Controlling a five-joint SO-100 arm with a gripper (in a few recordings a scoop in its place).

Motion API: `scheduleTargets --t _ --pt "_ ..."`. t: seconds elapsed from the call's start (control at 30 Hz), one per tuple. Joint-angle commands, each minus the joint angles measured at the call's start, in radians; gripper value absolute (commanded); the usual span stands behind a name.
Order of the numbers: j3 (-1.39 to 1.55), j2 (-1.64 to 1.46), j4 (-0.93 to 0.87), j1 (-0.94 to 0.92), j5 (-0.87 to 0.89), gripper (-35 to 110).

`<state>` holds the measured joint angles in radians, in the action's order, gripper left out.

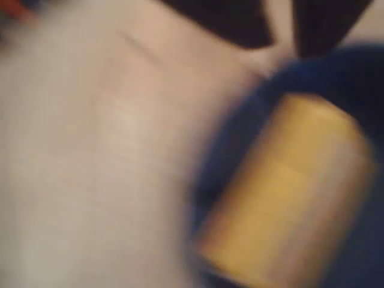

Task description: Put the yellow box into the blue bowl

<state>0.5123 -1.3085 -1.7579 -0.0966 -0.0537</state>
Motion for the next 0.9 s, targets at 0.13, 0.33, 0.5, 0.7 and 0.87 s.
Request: scheduleTargets --t 0.13,0.33,0.5,0.7,0.87 --pt "-0.038 -0.288 -0.003 -0.002 0.003 0" --pt "-0.038 -0.408 -0.005 -0.002 0.003 0" --pt "-0.038 -0.531 -0.005 -0.002 0.005 0" --pt "0.037 -0.683 -0.005 -0.002 0.005 0" --pt "0.238 -0.876 -0.003 -0.002 0.005 0"
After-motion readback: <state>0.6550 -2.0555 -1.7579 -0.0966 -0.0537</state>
